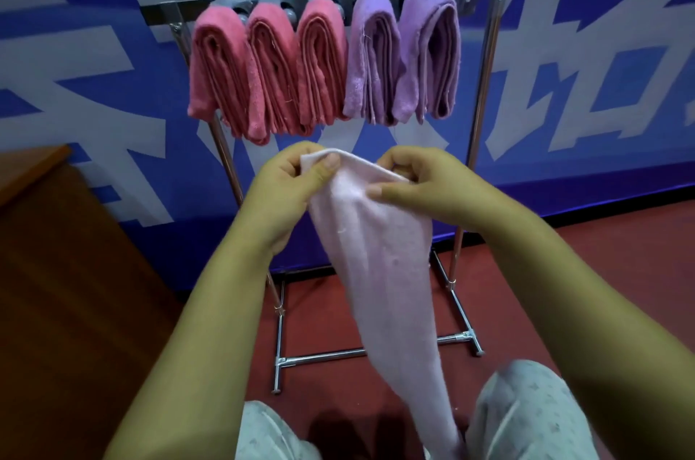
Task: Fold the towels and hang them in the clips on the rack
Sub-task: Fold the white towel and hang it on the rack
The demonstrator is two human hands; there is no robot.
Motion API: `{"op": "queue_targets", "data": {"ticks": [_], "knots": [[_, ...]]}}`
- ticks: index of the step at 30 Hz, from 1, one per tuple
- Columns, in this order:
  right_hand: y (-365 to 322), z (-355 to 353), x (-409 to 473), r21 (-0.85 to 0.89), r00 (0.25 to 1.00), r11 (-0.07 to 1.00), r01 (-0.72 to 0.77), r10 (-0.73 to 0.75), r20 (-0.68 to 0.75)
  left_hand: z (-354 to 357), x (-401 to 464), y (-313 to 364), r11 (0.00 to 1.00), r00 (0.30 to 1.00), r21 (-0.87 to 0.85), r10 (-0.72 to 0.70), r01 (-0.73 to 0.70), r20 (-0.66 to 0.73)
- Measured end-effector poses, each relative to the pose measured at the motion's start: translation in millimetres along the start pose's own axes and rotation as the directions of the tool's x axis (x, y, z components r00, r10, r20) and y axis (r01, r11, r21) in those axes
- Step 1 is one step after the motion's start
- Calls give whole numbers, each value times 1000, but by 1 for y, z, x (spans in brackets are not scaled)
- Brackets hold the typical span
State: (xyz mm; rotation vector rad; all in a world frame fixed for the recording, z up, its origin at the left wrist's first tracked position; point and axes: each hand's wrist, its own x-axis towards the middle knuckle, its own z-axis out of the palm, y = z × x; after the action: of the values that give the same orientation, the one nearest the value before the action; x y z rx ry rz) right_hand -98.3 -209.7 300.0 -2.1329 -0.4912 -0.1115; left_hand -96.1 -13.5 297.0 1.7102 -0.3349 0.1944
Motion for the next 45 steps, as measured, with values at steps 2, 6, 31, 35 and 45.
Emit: {"op": "queue_targets", "data": {"ticks": [2, 6, 31, 35, 45], "knots": [[9, -10, -3, -31, 993, 999, -38, 41, 114, -4, 2, 2, 998, 998, 32, 46, -45, -36], [37, -30, -3, -218, 976, 970, -108, 145, 162, -12, 4, -1, 995, 994, 81, 62, -55, -86], [75, -71, -20, 797, 990, 603, -26, 126, -62, -102, -10, -21, 863, 982, -504, -61, -38, -178], [61, -38, -10, 938, 861, 198, -285, 484, 159, -85, 2, -45, 775, 840, -558, -489, 296, -234], [44, 21, 14, 904, 859, 421, -69, 486, -161, -12, -19, -8, 847, 939, -437, -344, 304, -13]]}}
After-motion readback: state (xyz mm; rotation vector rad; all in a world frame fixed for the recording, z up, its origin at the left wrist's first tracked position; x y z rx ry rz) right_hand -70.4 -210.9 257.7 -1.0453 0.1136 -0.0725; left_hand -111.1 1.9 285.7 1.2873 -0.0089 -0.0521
